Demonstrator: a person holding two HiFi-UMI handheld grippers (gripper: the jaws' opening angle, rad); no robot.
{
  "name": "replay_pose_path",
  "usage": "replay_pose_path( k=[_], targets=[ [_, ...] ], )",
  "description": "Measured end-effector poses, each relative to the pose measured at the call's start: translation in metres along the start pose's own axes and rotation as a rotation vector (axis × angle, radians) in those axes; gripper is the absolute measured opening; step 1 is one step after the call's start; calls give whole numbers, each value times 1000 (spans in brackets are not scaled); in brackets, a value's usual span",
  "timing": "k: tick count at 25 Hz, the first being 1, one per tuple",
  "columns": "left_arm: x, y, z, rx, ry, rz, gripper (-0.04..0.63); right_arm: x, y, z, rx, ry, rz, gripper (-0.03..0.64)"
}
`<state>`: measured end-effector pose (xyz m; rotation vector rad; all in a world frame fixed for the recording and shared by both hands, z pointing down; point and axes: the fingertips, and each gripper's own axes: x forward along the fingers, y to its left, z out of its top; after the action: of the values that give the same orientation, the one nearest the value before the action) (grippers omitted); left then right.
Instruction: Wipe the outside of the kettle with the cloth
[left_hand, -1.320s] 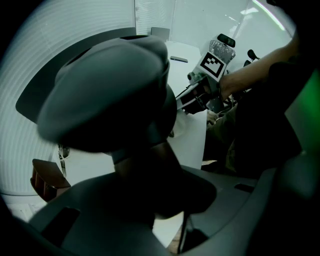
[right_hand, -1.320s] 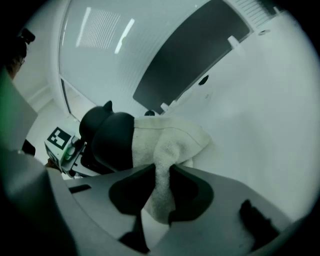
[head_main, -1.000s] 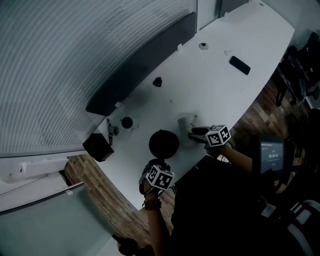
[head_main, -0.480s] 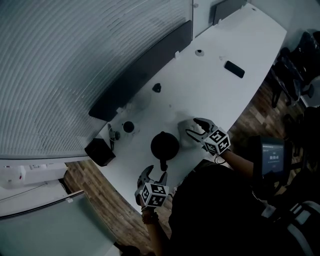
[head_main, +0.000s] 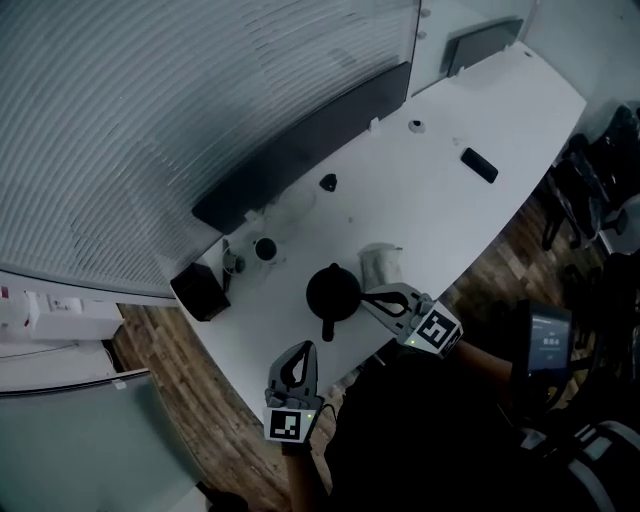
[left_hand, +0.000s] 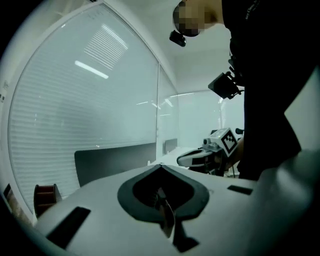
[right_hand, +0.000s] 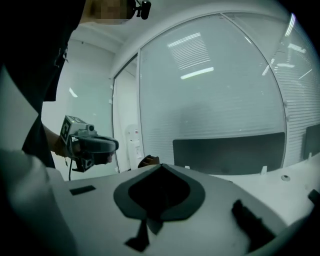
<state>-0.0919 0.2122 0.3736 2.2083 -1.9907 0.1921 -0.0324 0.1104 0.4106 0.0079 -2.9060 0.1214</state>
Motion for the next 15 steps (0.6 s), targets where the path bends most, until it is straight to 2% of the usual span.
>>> replay_pose_path(
  k=[3, 5, 15],
  targets=[
    [1, -4, -4, -27, -25, 40, 3, 0, 21, 9, -31, 5, 31, 0],
    [-1, -9, -6, -46, -37, 40, 3, -2, 33, 10, -51, 12, 41, 0],
    [-20, -28, -14, -47, -67, -54, 3, -14, 89, -8, -82, 95, 59, 0]
  ],
)
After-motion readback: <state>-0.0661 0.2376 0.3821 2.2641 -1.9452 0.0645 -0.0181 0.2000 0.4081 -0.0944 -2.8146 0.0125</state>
